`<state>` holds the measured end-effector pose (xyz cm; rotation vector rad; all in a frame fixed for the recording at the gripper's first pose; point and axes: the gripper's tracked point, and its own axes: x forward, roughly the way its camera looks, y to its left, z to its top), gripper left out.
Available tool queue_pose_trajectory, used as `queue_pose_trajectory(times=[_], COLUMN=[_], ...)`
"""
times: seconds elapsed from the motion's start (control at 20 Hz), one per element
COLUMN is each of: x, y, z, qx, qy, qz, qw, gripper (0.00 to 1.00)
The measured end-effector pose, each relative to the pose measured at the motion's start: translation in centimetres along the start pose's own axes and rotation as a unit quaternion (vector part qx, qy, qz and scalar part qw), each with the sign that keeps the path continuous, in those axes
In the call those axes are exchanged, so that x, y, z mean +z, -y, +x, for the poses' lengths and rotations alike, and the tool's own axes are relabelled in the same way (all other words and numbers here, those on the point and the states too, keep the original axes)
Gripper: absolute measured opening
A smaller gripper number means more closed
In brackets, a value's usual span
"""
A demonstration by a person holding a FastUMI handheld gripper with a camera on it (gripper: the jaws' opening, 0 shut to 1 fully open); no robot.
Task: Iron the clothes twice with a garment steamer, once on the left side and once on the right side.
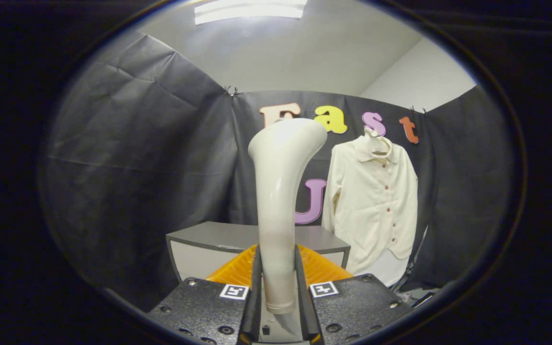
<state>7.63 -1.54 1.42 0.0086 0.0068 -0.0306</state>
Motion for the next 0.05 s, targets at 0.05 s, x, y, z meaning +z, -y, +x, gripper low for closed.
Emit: queue_pose_trajectory(times=[0.05], x=[-0.2], y=[-0.08], z=[0.09], qx=[0.001], qy=[-0.001], qz=[-0.001], qw=[1.0], gripper=[0.32])
